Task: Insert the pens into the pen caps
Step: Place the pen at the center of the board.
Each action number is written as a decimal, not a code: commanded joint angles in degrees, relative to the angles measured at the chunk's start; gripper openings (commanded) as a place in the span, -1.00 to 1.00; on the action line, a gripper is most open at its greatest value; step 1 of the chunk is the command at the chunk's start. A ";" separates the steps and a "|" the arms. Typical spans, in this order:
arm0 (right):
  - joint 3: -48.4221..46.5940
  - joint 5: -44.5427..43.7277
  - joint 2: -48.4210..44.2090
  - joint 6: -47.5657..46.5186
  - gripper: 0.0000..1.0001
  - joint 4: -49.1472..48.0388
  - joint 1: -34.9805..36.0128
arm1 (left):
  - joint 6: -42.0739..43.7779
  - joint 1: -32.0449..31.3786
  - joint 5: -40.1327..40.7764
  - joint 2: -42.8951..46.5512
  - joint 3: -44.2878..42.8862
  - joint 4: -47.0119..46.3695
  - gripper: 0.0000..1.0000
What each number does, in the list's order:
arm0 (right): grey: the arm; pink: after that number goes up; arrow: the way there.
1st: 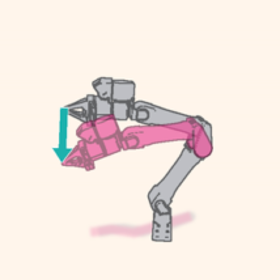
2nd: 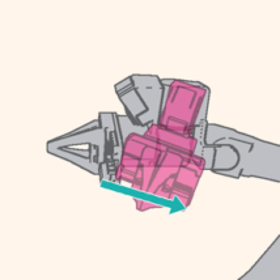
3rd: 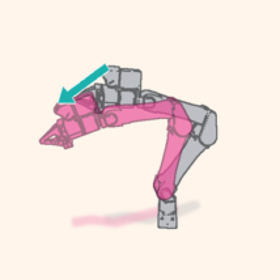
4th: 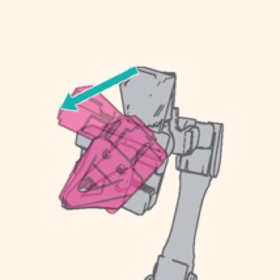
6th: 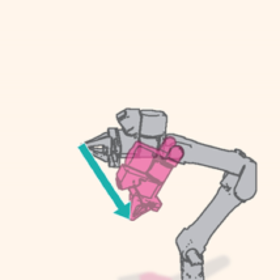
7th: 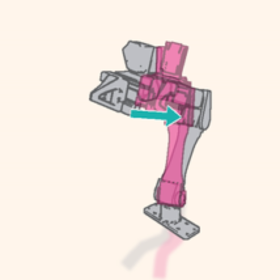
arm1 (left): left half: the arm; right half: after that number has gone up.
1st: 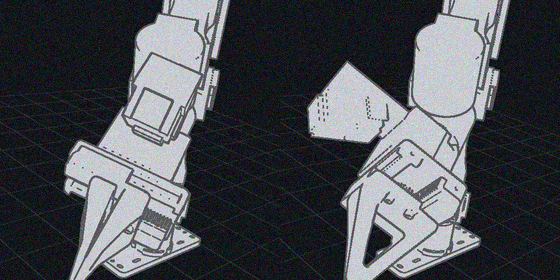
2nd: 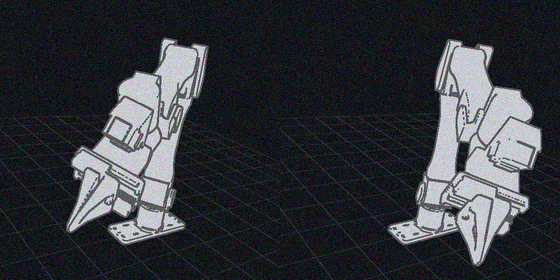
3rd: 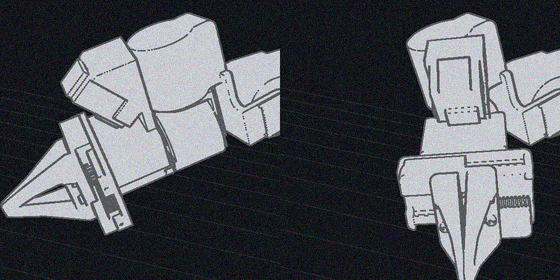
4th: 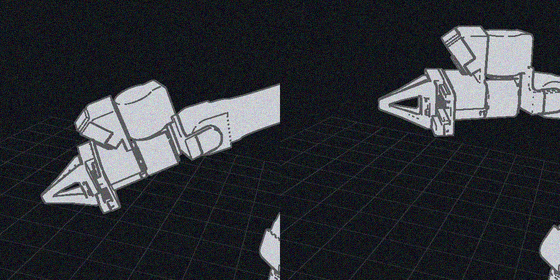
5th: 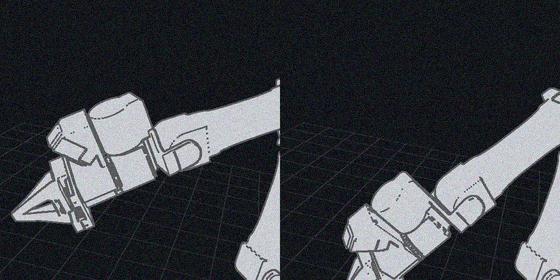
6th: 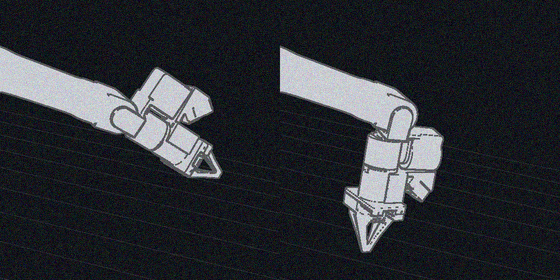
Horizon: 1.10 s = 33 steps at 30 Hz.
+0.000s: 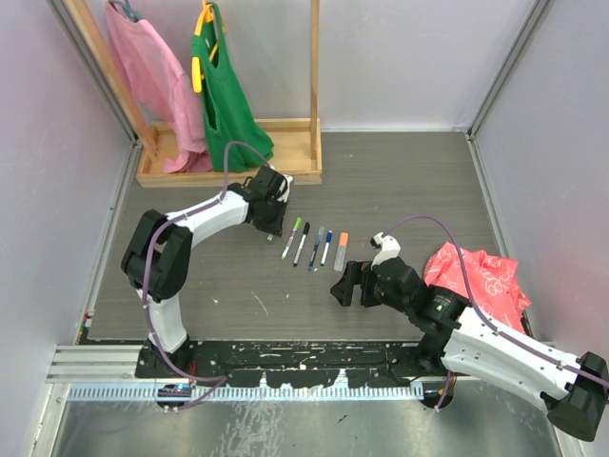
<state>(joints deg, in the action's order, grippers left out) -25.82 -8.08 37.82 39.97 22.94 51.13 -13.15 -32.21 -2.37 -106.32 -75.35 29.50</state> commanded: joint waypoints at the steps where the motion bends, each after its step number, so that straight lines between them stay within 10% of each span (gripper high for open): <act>1: -0.71 0.78 -0.27 -0.20 0.98 0.23 -0.26 | 1.39 0.31 -0.12 -1.33 -2.83 0.52 -1.00; 33: -1.59 2.48 1.86 -1.65 0.98 1.41 -0.25 | -1.01 0.27 2.67 -4.28 0.79 -0.41 -0.49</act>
<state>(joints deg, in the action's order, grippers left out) -25.82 -5.41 41.36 39.07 24.99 51.13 -14.17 -32.14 -0.32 -111.18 -75.79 30.04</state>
